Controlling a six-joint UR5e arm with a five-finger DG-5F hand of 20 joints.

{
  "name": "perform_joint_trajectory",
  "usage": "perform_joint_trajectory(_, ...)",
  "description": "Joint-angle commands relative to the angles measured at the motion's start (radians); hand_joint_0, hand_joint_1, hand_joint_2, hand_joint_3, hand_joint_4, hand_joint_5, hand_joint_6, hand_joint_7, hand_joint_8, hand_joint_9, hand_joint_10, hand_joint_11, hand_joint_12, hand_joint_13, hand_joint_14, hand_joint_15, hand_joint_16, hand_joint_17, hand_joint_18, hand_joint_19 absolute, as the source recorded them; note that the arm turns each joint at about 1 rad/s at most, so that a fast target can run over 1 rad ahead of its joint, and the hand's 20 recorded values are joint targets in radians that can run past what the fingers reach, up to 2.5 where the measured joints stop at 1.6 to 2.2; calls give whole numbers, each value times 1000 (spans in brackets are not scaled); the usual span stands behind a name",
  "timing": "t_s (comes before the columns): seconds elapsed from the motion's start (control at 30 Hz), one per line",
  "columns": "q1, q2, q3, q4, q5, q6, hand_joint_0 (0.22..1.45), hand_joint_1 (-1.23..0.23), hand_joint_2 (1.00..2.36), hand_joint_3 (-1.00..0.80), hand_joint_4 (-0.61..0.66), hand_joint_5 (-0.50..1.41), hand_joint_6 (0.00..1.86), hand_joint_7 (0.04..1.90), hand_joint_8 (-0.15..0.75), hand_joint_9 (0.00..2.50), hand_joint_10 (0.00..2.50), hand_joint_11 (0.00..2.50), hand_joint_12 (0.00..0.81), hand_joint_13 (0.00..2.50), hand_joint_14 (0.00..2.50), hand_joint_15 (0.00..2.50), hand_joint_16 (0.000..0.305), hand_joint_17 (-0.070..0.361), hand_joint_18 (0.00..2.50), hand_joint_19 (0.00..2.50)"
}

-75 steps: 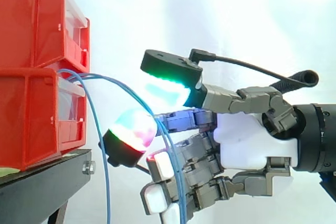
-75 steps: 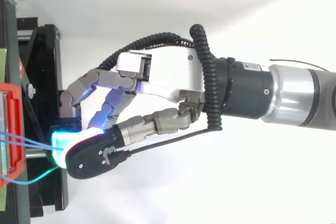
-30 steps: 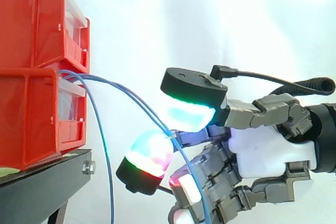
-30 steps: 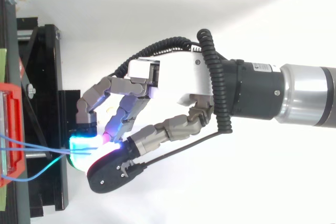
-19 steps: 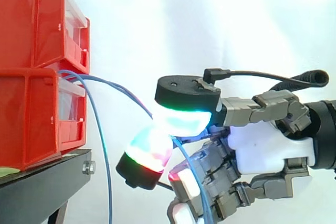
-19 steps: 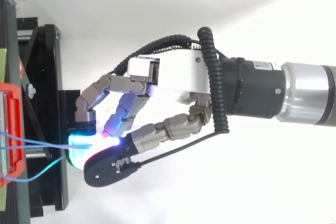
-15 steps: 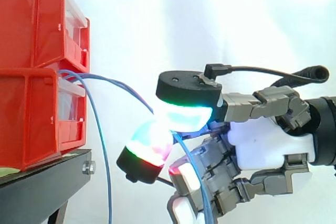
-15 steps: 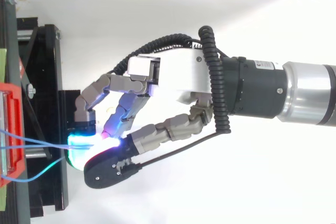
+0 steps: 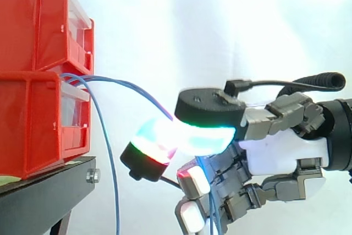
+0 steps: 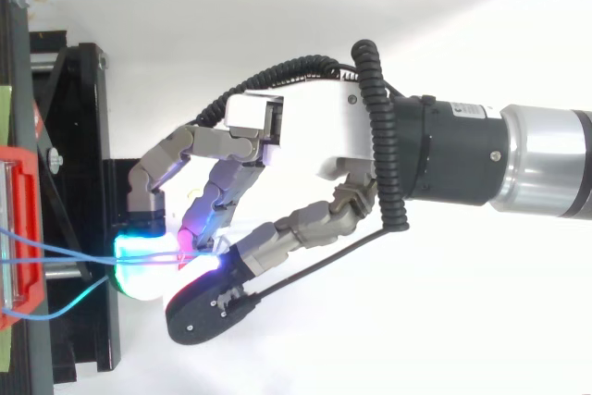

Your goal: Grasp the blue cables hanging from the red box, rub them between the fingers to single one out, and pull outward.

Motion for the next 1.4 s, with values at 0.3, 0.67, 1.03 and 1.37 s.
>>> perform_joint_trajectory(0.3,-4,2,9,0,-6,-2,524,-668,1000,-500,114,-169,878,830,316,1075,22,783,404,1014,19,555,53,118,891,594)
perform_joint_trajectory(0.67,-10,17,9,-11,-18,-23,584,-491,1004,-438,96,-169,845,867,311,1063,23,774,401,988,22,568,52,118,866,629)
perform_joint_trajectory(1.03,-15,17,9,-12,-25,-29,559,-608,1004,-448,112,-176,859,856,312,1048,23,784,404,991,20,572,54,121,870,625)
perform_joint_trajectory(1.37,-15,17,8,-12,-25,-34,564,-612,1002,-467,111,-171,858,844,311,1057,23,779,402,997,21,568,53,119,874,625)
